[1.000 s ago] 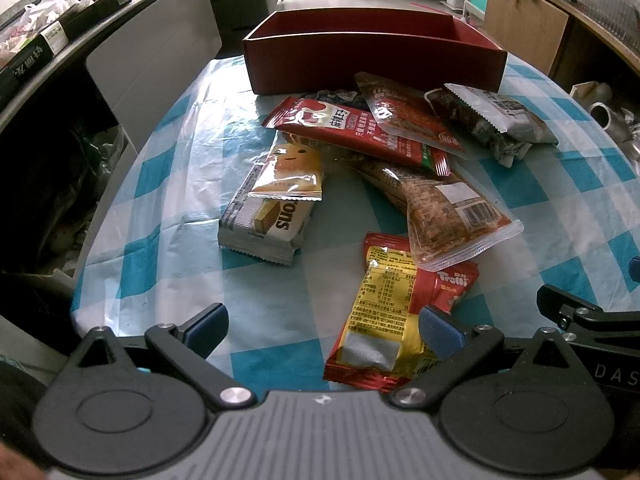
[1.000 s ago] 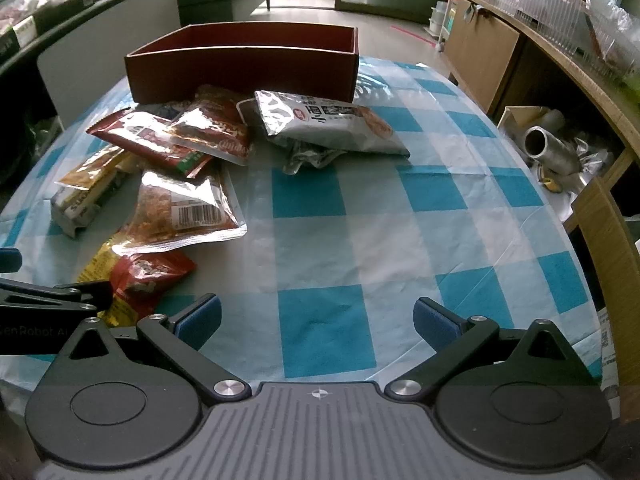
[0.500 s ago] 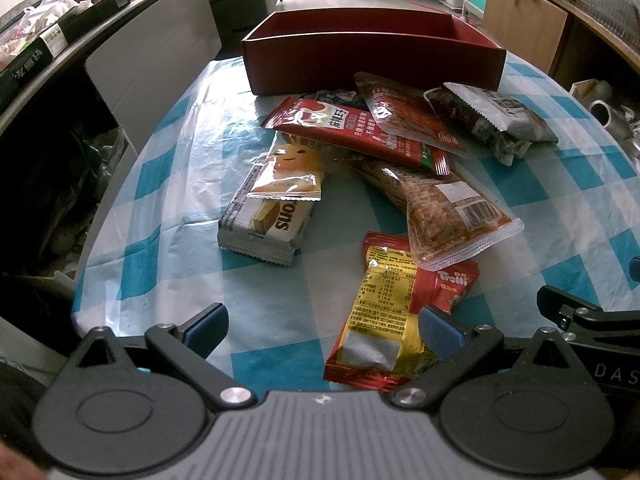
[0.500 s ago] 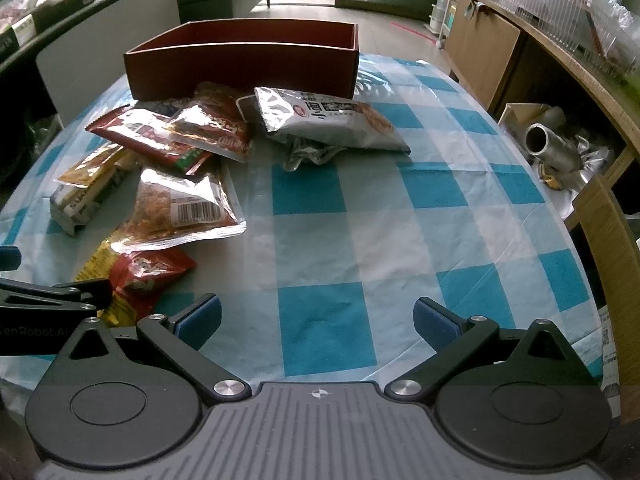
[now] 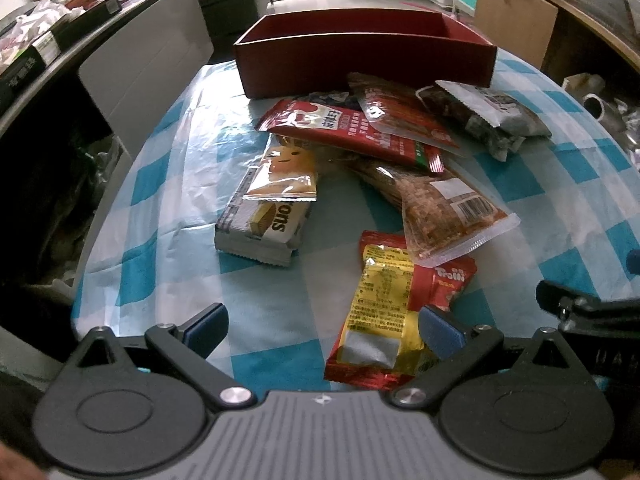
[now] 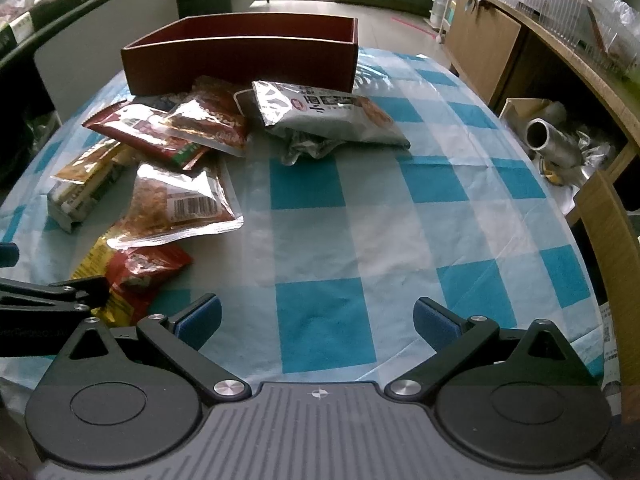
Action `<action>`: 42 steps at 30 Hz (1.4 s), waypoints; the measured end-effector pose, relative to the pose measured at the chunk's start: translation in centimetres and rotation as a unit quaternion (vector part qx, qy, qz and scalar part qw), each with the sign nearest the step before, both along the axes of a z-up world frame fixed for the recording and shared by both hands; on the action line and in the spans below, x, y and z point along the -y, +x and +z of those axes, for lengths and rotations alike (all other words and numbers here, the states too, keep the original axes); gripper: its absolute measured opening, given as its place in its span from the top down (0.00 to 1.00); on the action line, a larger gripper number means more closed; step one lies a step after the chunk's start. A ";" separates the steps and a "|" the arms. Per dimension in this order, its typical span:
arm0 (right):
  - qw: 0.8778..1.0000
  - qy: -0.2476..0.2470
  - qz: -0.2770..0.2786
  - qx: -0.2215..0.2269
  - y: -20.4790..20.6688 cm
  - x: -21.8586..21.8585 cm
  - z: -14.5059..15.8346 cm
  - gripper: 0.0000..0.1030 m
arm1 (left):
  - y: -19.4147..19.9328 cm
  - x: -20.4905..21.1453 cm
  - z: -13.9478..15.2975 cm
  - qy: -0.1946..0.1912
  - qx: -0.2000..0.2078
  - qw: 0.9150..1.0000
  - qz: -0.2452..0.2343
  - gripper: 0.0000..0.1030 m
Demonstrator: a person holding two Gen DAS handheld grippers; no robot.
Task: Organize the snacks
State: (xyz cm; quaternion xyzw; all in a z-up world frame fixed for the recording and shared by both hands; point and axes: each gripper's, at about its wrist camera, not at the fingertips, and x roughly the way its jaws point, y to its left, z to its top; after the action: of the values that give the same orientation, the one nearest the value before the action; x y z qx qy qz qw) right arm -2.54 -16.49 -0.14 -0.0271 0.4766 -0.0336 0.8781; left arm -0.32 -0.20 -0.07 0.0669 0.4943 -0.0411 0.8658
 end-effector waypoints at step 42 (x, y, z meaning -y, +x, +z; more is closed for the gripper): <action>0.998 0.046 -0.041 -0.026 1.1 3.0 -2.5 0.00 | 1.4 0.8 -1.0 -0.028 -0.050 0.998 -0.022 0.46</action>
State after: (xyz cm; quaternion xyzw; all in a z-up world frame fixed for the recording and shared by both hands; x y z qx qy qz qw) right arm -1.47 -19.48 -2.66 0.0321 0.5014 -0.0466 0.8634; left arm 1.03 -1.04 -1.07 0.0514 0.5342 -0.0774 0.8403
